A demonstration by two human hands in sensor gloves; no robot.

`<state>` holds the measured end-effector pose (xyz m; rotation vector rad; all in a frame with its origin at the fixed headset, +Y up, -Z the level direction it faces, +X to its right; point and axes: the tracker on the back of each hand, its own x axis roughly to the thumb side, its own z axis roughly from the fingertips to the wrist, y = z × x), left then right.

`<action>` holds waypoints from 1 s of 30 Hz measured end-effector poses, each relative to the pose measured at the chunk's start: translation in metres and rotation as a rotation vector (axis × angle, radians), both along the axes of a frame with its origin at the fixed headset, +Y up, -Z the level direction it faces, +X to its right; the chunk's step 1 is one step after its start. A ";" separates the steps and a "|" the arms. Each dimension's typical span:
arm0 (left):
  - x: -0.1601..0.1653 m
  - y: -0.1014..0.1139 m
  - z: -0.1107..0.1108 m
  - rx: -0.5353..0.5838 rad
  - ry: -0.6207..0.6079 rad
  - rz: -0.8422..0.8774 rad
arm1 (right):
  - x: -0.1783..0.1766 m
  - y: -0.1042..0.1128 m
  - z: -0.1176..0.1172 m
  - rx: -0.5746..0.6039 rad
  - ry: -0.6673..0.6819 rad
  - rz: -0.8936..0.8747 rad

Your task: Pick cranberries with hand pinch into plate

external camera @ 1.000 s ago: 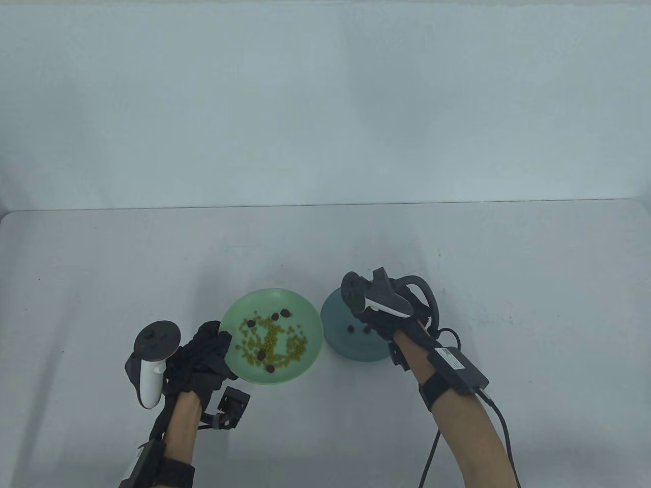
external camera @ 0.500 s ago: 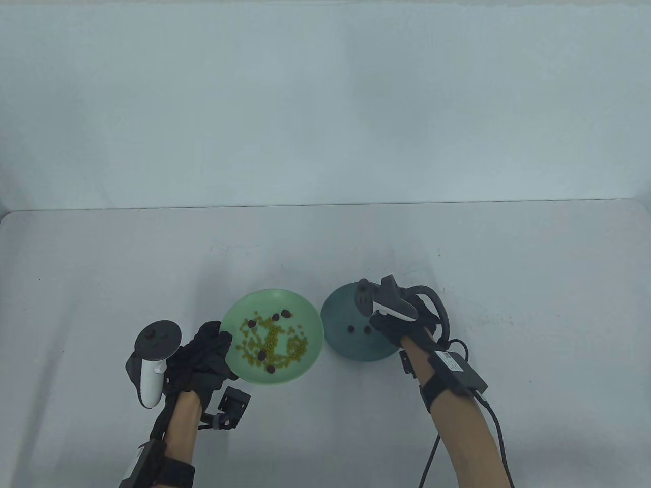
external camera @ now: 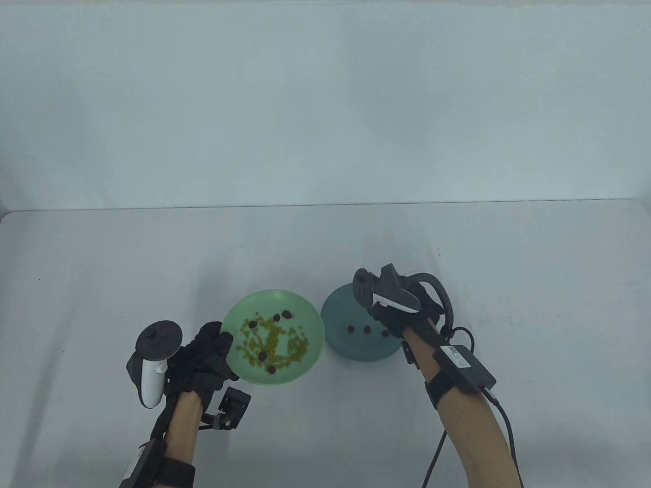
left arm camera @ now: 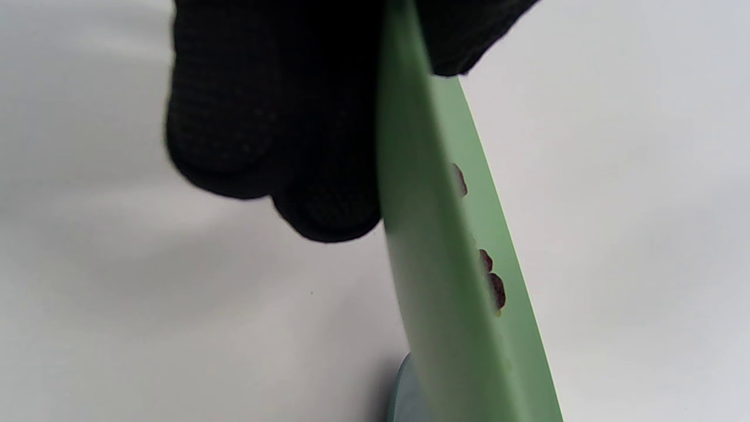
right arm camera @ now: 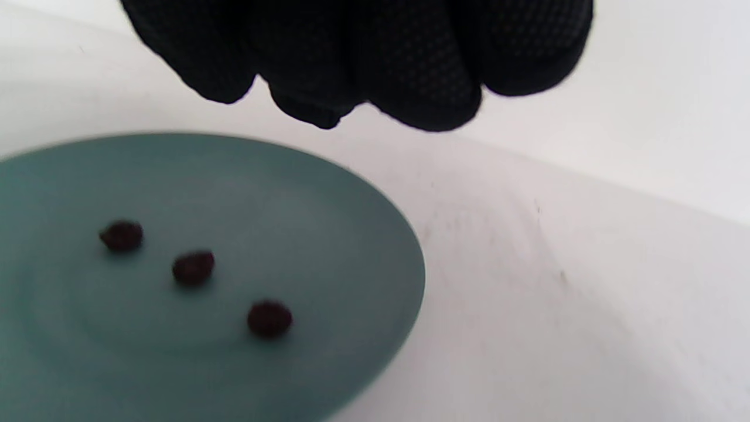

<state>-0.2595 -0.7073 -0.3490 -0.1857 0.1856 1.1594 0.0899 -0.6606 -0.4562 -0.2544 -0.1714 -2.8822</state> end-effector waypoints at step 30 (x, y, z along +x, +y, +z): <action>0.003 0.000 0.000 -0.006 -0.004 0.002 | -0.134 0.046 0.036 0.091 0.364 -0.008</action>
